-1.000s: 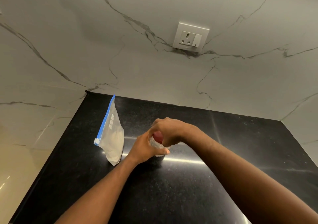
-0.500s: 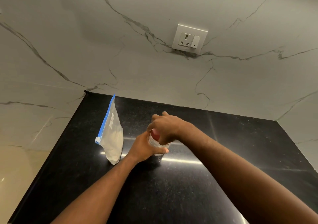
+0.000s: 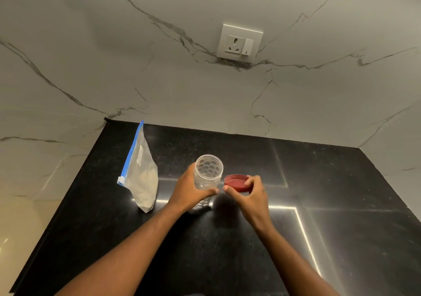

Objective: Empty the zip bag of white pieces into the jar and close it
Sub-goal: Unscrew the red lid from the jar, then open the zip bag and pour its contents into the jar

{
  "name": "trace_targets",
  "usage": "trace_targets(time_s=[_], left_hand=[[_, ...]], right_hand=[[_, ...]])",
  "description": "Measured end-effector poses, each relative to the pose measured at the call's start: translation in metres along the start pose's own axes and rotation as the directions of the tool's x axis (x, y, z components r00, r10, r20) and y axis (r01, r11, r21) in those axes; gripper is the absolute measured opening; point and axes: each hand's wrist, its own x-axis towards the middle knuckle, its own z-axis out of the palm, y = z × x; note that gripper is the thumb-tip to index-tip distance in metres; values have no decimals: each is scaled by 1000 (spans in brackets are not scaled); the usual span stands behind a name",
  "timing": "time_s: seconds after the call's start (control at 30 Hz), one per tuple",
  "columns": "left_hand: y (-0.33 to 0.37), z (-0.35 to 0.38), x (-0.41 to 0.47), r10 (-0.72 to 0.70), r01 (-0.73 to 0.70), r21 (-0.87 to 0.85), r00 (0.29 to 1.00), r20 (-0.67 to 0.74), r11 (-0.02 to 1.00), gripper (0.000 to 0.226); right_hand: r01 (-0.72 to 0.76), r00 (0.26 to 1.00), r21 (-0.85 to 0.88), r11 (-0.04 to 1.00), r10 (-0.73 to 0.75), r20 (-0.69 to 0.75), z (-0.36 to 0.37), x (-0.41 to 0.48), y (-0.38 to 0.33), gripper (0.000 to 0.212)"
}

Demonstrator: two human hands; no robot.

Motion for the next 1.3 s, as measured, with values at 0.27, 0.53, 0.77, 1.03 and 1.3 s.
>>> trace_targets(time_s=[0.27, 0.53, 0.77, 1.03, 1.3], left_hand=[[-2, 2, -54, -132, 134, 24, 989, -60, 991, 107], [35, -44, -123, 7, -17, -28, 938, -347, 999, 26], [64, -100, -150, 204, -180, 102, 766, -610, 978, 21], [48, -133, -153, -12, -40, -52, 671, -741, 998, 36], [37, -139, -147, -39, -96, -143, 685, -728, 985, 23]], right_hand=[[61, 986, -315, 947, -8, 166, 17, -27, 49, 47], [290, 957, -155, 944, -286, 51, 27, -43, -4, 32], [586, 761, 172, 792, -610, 220, 76, -45, -120, 19], [865, 288, 106, 491, -658, 695, 103, -20, -214, 55], [928, 140, 50, 369, -472, 871, 121, 2, -240, 23]])
